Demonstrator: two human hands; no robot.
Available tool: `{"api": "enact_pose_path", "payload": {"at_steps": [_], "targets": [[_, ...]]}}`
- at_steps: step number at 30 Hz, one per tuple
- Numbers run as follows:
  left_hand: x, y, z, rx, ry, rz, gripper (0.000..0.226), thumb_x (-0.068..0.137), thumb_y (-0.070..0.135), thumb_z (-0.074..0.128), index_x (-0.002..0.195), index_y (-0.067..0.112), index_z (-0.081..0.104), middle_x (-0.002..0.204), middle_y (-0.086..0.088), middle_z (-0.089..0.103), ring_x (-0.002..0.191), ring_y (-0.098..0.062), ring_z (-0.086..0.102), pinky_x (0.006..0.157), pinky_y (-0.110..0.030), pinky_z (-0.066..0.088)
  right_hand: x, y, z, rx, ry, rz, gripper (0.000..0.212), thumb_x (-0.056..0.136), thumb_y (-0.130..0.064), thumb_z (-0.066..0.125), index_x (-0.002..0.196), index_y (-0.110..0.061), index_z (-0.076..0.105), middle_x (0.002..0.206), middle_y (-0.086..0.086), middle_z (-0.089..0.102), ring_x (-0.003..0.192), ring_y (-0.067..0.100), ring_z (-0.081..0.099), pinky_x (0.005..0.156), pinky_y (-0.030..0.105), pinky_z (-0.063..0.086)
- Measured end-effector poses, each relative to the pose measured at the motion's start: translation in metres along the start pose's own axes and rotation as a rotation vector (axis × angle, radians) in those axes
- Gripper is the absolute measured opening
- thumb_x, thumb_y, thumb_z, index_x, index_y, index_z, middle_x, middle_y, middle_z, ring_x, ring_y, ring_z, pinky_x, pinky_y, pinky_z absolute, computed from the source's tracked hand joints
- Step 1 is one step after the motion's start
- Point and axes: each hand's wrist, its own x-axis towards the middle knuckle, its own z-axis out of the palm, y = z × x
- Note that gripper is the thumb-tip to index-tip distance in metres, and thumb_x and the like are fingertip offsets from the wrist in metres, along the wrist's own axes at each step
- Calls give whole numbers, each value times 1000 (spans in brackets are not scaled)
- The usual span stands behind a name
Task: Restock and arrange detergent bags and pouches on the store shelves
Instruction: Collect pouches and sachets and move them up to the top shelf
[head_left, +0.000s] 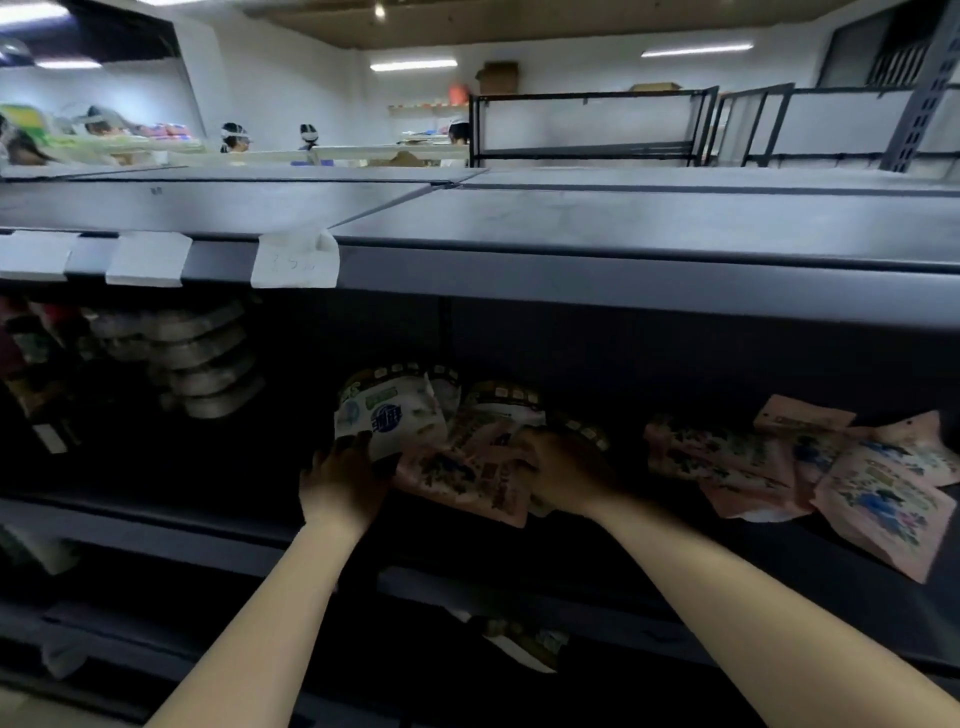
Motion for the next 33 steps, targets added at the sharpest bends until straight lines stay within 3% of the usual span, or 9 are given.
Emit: {"api": "enact_pose_path", "payload": {"at_steps": [3,5,10,14,17,20,25,28,33], "targets": [[19,-17,7,27,-60,11,67,94,55,40,151,28,17,154,-5,25,136,-37,30,106,-44,31,25,-9,16,-1,52,-10,34,98,-31,45,129,-22,56,125,2,62,110,19,59,88,30,49],[28,-25,12,-13,-67,13,61,96,41,43,151,27,19,153,-9,28,133,-38,35,103,-44,37,43,-13,25,-47,54,4,36,98,-33,42,131,-22,53,125,4,61,109,22,59,87,35,50],[46,-45,15,-129,133,80,29,96,11,45,119,3,62,112,-18,66,104,-34,62,81,-39,51,81,-16,49,-136,-61,81,48,101,-27,39,147,-21,31,148,10,40,131,28,42,106,40,37],[56,-52,13,-234,107,106,33,91,7,53,124,3,60,127,-22,57,122,-37,49,93,-41,44,103,-24,59,-81,-65,175,59,99,-35,45,151,-25,21,153,10,31,137,29,35,110,40,32],[58,-57,16,-60,116,85,30,96,19,47,119,12,65,131,-18,52,124,-36,43,93,-42,42,115,-32,63,-31,0,218,57,98,-38,48,150,-27,27,154,8,29,137,29,33,110,40,32],[57,-58,9,-61,263,132,28,96,17,47,107,5,70,117,-18,59,110,-36,53,85,-41,44,116,-40,63,-137,68,238,47,100,-35,43,143,-15,41,144,11,41,127,29,45,101,35,41],[58,-40,-26,-472,491,231,27,91,10,59,73,-9,60,75,-28,63,72,-41,62,61,-35,38,100,-44,39,-29,283,176,42,103,-36,35,120,-7,60,117,14,63,105,28,58,89,38,48],[52,-20,-42,-663,628,213,25,93,13,59,85,-11,61,81,-25,65,75,-35,63,63,-26,34,89,-43,25,136,517,123,38,101,-32,43,112,-2,62,107,18,66,96,31,62,80,39,50],[28,11,-54,-833,724,217,25,98,20,51,97,-4,60,80,-7,61,72,-20,57,58,-10,33,64,-36,2,298,801,73,27,99,-20,49,113,0,59,91,10,65,70,10,55,49,1,35]]}}
